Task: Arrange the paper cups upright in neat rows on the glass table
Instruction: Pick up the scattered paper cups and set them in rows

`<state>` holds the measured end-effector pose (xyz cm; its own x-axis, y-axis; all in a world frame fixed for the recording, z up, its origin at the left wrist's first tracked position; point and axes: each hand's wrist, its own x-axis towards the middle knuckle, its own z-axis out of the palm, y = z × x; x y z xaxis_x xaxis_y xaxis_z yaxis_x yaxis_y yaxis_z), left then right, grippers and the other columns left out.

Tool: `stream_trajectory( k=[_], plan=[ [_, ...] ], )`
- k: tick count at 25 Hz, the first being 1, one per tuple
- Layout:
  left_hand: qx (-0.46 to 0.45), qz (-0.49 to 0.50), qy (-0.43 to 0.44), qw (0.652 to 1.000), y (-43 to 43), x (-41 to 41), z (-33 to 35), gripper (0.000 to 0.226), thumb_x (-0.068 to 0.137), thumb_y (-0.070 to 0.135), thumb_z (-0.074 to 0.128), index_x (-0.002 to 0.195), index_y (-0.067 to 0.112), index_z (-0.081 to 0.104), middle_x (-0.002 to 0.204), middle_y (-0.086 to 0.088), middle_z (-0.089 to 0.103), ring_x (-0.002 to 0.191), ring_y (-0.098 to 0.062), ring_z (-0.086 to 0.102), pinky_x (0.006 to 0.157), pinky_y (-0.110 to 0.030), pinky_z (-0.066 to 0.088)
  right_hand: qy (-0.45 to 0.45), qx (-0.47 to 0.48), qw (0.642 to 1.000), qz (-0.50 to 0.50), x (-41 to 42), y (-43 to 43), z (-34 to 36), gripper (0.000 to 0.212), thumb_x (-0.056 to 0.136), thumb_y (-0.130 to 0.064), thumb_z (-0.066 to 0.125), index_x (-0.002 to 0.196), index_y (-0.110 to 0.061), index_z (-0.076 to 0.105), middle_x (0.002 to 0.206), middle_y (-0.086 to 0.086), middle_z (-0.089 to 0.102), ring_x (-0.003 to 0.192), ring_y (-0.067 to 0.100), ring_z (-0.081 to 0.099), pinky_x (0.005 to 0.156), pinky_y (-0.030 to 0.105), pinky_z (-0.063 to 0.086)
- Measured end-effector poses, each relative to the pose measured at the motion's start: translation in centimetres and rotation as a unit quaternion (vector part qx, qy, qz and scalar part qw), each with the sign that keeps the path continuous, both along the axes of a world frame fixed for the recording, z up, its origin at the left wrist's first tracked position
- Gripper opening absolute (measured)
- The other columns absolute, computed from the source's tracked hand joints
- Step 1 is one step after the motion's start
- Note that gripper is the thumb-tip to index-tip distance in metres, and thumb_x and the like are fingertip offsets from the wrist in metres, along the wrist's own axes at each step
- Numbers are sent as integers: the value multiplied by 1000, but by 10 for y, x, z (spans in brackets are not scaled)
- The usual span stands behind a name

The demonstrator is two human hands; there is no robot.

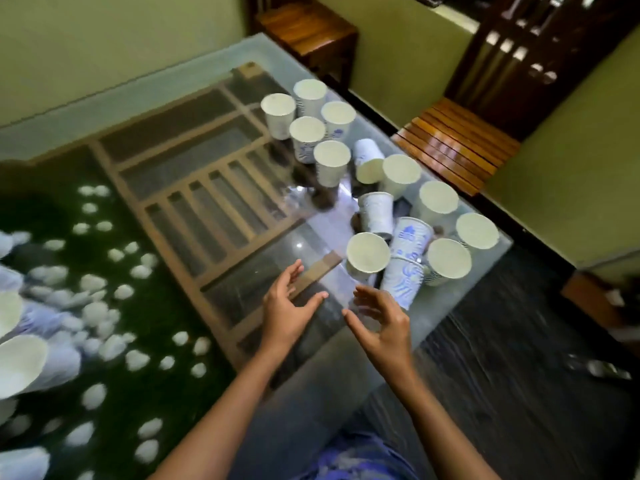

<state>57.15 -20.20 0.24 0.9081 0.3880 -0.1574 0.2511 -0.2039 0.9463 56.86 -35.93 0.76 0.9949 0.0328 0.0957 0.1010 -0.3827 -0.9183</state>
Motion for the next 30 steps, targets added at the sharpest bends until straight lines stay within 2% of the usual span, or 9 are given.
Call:
stream_trajectory(
  k=[4, 8, 10, 13, 16, 18, 22, 27, 30],
  plan=[
    [-10, -92, 10, 996, -35, 35, -2, 83, 57, 6, 85, 130, 6, 46, 129, -11, 54, 118, -16, 52, 103, -34, 41, -66, 15, 979, -190, 4, -32, 2, 34, 73, -12, 76, 103, -14, 61, 100, 1, 61, 89, 10, 60, 78, 21, 50],
    [29, -100, 0, 995, -61, 55, -4, 80, 56, 12, 87, 127, 8, 49, 125, -9, 59, 115, -21, 55, 99, -38, 44, 51, 6, 963, -264, 16, -56, -8, 55, 66, -20, 83, 114, -11, 58, 107, -1, 54, 88, 7, 57, 80, 15, 47],
    [45, -70, -12, 997, -68, 58, -3, 75, 57, 12, 86, 123, 7, 52, 121, -9, 61, 111, -22, 57, 97, -39, 45, 119, 13, 958, -259, 22, -59, -15, 64, 63, -27, 85, 118, -12, 55, 108, 0, 54, 91, 13, 60, 81, 21, 50],
    [55, -32, -27, 998, -73, 60, -1, 62, 59, 11, 84, 115, 6, 56, 114, -10, 63, 103, -23, 60, 91, -37, 48, 177, 32, 955, -236, 30, -56, -21, 69, 62, -32, 85, 119, -13, 53, 100, -1, 58, 91, 17, 63, 81, 33, 53],
    [51, -15, -39, 998, -71, 57, 0, 59, 60, 12, 84, 112, 9, 57, 110, -6, 64, 97, -17, 60, 86, -24, 46, 205, 73, 953, -211, 36, -53, -26, 59, 63, -26, 85, 112, -20, 53, 85, -10, 62, 73, -4, 63, 65, 10, 49],
    [49, -5, -43, 998, -66, 50, -1, 59, 61, 10, 84, 113, 10, 56, 110, -3, 63, 97, -13, 59, 85, -17, 43, 228, 96, 949, -197, 38, -51, -28, 70, 64, -19, 84, 124, -12, 48, 85, -8, 61, 73, -2, 61, 62, 7, 47],
    [38, 52, -42, 997, -40, 22, -9, 60, 60, 6, 84, 113, 9, 56, 111, -5, 63, 97, -10, 58, 87, -16, 45, 239, 108, 957, -128, 28, -41, -27, 82, 64, -7, 83, 134, -7, 40, 99, 4, 63, 81, 5, 62, 68, 12, 51],
    [66, 158, -41, 984, 8, -33, -12, 60, 59, 13, 85, 112, 14, 57, 107, 0, 63, 97, -8, 59, 87, -20, 47, 223, 60, 973, 20, 14, -8, -19, 62, 59, 2, 82, 114, -5, 54, 116, 21, 56, 98, 28, 61, 88, 44, 52],
    [76, 227, -37, 970, 36, -79, -10, 64, 57, 13, 86, 114, 14, 57, 108, 0, 63, 96, -6, 59, 85, -20, 49, 208, 31, 971, 118, 2, 28, -12, 66, 51, -11, 82, 111, -11, 52, 115, 17, 53, 99, 28, 59, 88, 40, 52]
  ],
)
